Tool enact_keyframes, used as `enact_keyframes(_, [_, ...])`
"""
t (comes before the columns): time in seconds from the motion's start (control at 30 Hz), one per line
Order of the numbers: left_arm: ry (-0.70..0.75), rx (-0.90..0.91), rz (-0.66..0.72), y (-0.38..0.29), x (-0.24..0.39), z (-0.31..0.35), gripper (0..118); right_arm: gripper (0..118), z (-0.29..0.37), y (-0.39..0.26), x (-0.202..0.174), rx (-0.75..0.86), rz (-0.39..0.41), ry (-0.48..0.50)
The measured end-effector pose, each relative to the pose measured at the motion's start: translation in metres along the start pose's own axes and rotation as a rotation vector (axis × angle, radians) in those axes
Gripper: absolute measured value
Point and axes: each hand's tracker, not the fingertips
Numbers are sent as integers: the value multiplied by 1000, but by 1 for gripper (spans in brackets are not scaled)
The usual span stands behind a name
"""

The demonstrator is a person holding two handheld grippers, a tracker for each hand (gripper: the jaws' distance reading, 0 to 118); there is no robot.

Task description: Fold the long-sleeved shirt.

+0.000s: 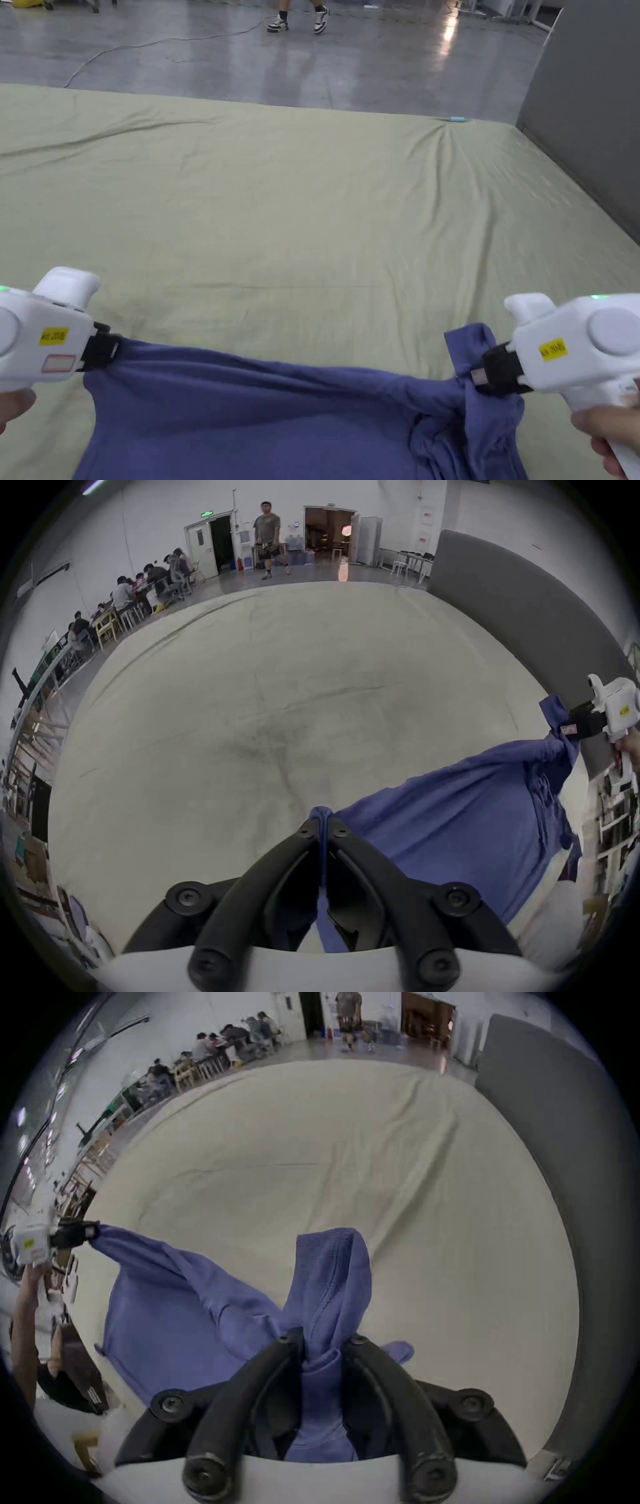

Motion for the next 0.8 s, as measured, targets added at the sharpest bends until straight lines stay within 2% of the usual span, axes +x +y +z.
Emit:
enact_keyframes(0.23, [-35, -37, 24, -79, 13, 38, 0, 13, 17, -93, -21, 12, 18, 28])
enact_keyframes(0.3, [-28, -75, 21, -106, 17, 39, 0, 13, 17, -117, -27, 28, 39, -16])
enact_keyframes(0.37, [-18, -109, 36, -129, 20, 36, 0, 13, 13, -136, -26, 32, 22, -14])
enact_keyframes(0.43, [-44, -152, 96, -153, 22, 32, 0, 13, 2, -155, -24, 12, -59, 26])
enact_keyframes(0.6, [-51, -180, 180, -185, 19, 22, 0, 13, -21, -181, -23, -35, -98, 9])
enact_keyframes(0.8, [-48, -185, 220, -195, 12, 17, 0, 13, -30, -179, -16, -44, -152, 20])
